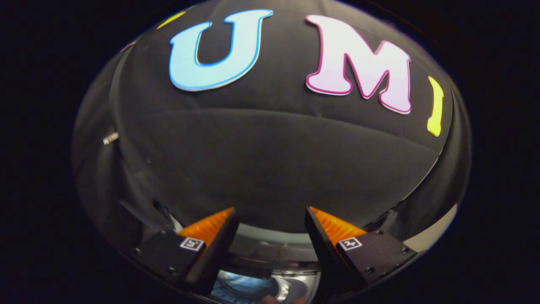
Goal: Put the clothes into the washing machine and then close the washing machine lid.
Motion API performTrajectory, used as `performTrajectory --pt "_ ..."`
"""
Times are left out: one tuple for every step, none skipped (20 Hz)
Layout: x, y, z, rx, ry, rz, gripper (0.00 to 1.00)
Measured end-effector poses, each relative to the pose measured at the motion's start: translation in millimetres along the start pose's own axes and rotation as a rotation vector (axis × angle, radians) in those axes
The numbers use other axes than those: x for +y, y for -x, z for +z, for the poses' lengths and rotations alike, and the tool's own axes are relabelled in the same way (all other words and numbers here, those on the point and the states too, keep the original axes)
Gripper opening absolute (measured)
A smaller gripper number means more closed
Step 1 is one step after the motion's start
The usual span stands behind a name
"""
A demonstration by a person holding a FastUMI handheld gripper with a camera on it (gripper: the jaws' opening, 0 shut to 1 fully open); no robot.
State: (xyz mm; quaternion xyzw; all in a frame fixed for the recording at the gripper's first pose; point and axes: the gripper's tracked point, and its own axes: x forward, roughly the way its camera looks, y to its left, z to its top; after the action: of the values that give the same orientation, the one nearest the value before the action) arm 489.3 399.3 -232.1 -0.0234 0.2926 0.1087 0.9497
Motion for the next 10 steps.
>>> performTrajectory --pt "-2 -3 -5 0.022 -0.064 0.005 0.98" --pt "-6 -5 2 0.002 -0.059 -0.007 0.99" --pt "-4 -9 -8 0.04 -0.064 -0.006 1.0" --pt "-3 -2 -12 0.05 -0.07 -0.004 1.0" --pt "-1 2 -18 0.062 -0.069 0.0 1.0" --pt "1 7 -21 0.058 -0.067 0.004 1.0" --pt "1 12 -20 0.046 -0.063 0.01 1.0" --pt "2 18 -21 0.035 -0.059 0.014 1.0" --pt "4 23 -23 0.022 -0.057 0.017 1.0" --pt "5 29 -27 0.018 -0.053 0.02 1.0"
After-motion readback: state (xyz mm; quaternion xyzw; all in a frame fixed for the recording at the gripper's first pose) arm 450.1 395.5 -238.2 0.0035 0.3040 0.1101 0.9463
